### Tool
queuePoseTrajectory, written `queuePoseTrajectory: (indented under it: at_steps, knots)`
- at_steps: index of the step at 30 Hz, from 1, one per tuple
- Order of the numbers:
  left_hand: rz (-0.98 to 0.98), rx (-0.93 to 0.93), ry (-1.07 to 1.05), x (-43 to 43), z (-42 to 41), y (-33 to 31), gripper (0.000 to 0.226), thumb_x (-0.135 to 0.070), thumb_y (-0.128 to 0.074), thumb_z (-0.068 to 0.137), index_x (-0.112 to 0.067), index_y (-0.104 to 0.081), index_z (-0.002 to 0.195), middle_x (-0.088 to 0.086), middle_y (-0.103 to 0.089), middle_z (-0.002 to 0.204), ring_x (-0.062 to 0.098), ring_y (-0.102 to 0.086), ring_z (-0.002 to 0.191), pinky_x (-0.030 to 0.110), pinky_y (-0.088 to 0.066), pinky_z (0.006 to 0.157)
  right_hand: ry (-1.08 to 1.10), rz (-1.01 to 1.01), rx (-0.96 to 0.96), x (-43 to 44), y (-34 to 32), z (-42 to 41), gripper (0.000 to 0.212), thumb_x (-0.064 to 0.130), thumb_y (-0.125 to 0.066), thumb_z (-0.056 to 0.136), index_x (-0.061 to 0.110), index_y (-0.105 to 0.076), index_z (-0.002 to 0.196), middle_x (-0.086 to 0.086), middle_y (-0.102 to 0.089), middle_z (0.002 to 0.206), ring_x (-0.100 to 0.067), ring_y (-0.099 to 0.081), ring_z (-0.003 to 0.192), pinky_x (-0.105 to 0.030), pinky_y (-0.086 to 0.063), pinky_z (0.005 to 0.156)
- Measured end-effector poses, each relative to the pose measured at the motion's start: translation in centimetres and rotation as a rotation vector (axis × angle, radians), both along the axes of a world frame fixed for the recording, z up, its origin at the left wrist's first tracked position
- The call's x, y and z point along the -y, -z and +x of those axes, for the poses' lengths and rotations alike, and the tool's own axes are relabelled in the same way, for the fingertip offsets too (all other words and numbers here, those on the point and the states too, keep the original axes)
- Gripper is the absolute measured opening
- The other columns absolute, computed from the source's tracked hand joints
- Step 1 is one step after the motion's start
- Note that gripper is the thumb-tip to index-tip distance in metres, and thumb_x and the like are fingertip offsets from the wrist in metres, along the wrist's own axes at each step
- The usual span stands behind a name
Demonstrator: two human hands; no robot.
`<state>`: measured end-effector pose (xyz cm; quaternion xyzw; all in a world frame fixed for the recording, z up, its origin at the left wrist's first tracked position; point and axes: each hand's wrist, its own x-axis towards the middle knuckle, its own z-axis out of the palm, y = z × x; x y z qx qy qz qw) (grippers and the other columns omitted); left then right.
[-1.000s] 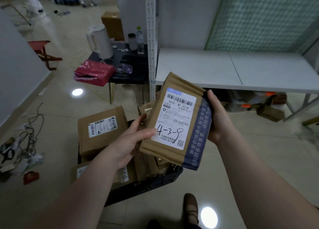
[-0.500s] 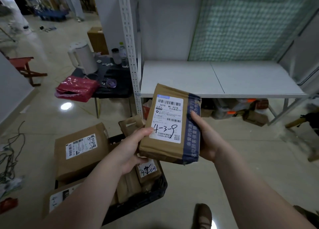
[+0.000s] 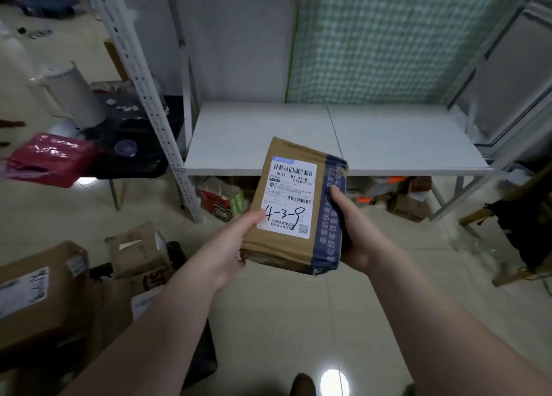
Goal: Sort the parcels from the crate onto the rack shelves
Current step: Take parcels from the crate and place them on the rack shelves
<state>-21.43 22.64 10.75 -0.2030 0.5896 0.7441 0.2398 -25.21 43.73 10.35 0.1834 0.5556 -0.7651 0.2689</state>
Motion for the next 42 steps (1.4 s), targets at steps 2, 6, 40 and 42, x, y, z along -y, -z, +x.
queuePoseTrajectory:
  at_steps: [2, 6, 40, 42]
  knots:
    - [-0.002, -0.016, -0.009, -2.4, -1.6, 0.1, 0.037, -0.046, -0.058, 0.086, -0.030, -0.062, 0.119, -0.010, -0.074, 0.098, 0.011, -0.062, 0.099, 0.038, -0.035, 0.106, -0.007, 0.019, 0.010, -2.0, 0.2, -2.3, 0.057, 0.063, -0.055, 0.086, 0.020, -0.064, 0.123, -0.005, -0.072, 0.115, -0.027, -0.067, 0.109, -0.051, -0.043, 0.106]
    - [-0.024, -0.042, -0.105, -4.0, -3.5, 0.7, 0.039, -0.045, -0.059, 0.087, -0.031, -0.060, 0.124, -0.012, -0.072, 0.105, 0.014, -0.063, 0.107, 0.043, -0.035, 0.108, -0.083, 0.088, 0.027, -2.5, 1.0, -5.9, 0.055, 0.065, -0.054, 0.086, 0.022, -0.066, 0.118, -0.003, -0.073, 0.111, -0.027, -0.068, 0.107, -0.050, -0.045, 0.104]
    - [-0.309, 0.007, -0.450, 10.3, -36.7, 14.8, 0.028, -0.015, -0.047, 0.089, -0.040, -0.059, 0.093, -0.006, -0.069, 0.104, 0.019, -0.064, 0.099, 0.042, -0.049, 0.091, -0.392, 0.114, -0.105, 15.4, 15.5, -40.3, 0.055, 0.039, -0.069, 0.086, 0.043, -0.042, 0.134, 0.010, -0.072, 0.111, -0.016, -0.071, 0.099, -0.049, -0.055, 0.090]
    - [-0.344, -0.045, -0.523, 11.4, -38.2, 17.0, 0.033, -0.009, -0.047, 0.087, -0.038, -0.060, 0.097, -0.006, -0.069, 0.101, 0.022, -0.065, 0.099, 0.046, -0.050, 0.093, -0.424, 0.111, -0.218, 16.7, 17.8, -41.9, 0.061, 0.028, -0.073, 0.085, 0.041, -0.041, 0.134, 0.007, -0.070, 0.117, -0.017, -0.071, 0.101, -0.047, -0.056, 0.089]
